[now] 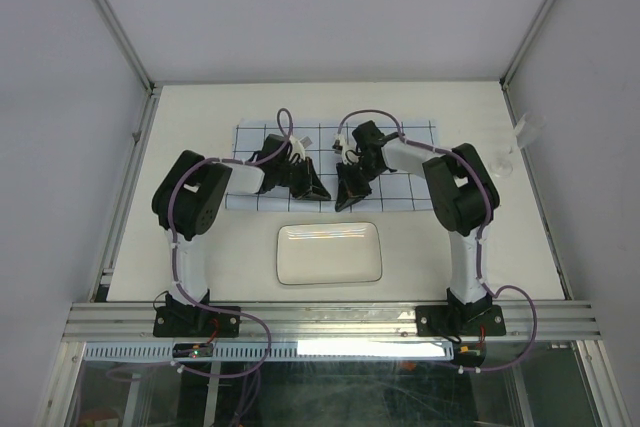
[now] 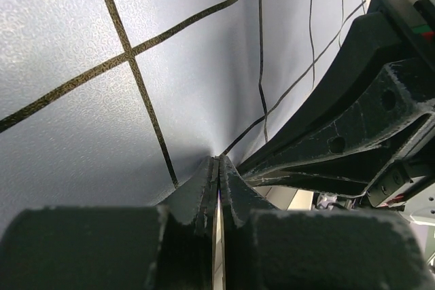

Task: Set the dinner table for one person
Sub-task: Flatten out the napkin at the center of the board.

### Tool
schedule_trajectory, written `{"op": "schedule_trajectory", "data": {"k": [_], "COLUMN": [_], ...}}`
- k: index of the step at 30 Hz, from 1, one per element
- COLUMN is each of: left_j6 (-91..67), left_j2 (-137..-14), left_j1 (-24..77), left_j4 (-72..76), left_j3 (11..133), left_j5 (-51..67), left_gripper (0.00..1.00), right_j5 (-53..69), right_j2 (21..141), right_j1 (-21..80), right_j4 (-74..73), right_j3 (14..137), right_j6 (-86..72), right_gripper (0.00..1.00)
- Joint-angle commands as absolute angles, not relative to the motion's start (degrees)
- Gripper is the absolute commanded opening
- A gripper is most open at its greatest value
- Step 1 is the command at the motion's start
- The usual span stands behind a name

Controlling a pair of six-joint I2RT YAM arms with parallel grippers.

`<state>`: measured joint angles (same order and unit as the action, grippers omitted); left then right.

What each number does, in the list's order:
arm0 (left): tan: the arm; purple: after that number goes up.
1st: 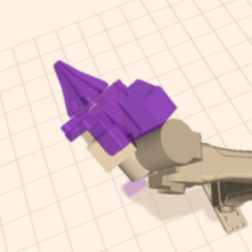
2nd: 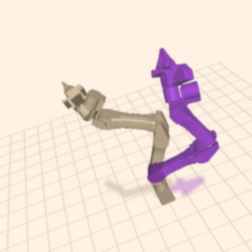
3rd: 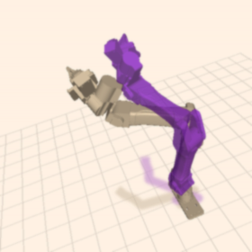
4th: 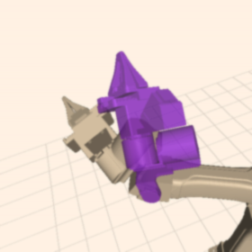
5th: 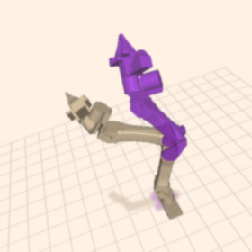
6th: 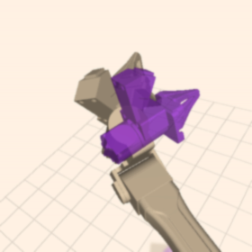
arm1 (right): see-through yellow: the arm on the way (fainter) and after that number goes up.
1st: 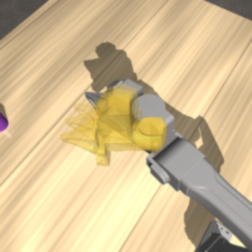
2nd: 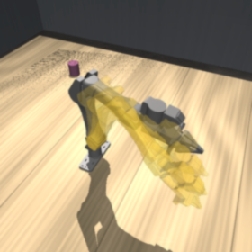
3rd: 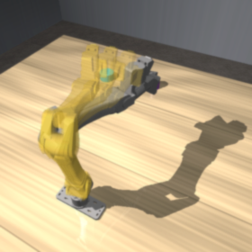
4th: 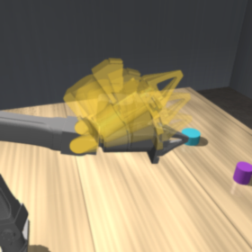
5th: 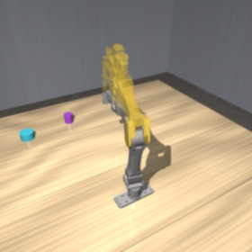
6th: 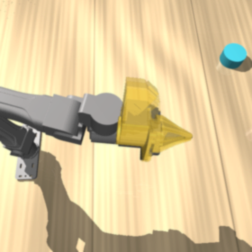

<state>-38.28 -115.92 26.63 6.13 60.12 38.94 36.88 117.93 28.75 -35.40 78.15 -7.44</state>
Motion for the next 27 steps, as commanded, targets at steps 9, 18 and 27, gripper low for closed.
{"op": "schedule_trajectory", "data": {"k": [9, 18, 27], "left_j6": [-37.53, -37.13, -36.39], "left_j2": [-114.17, -111.25, -109.75], "left_j1": [27.11, 27.07, 26.91], "left_j4": [7.19, 8.28, 8.97], "left_j3": [55.33, 48.81, 44.27], "left_j5": [38.12, 37.35, 35.32], "left_gripper": [0.02, 0.02, 0.02], "right_j5": [36.6, 35.8, 34.83], "right_j2": [117.6, 117.46, 116.56], "right_j1": [29.27, 29.28, 29.31], "right_j4": [-30.97, -30.88, -33.89], "right_j3": [75.78, 74.35, 77.17], "right_j6": [-7.72, -7.6, -7.99], "right_gripper": [0.0, 0.0, 0.0]}}
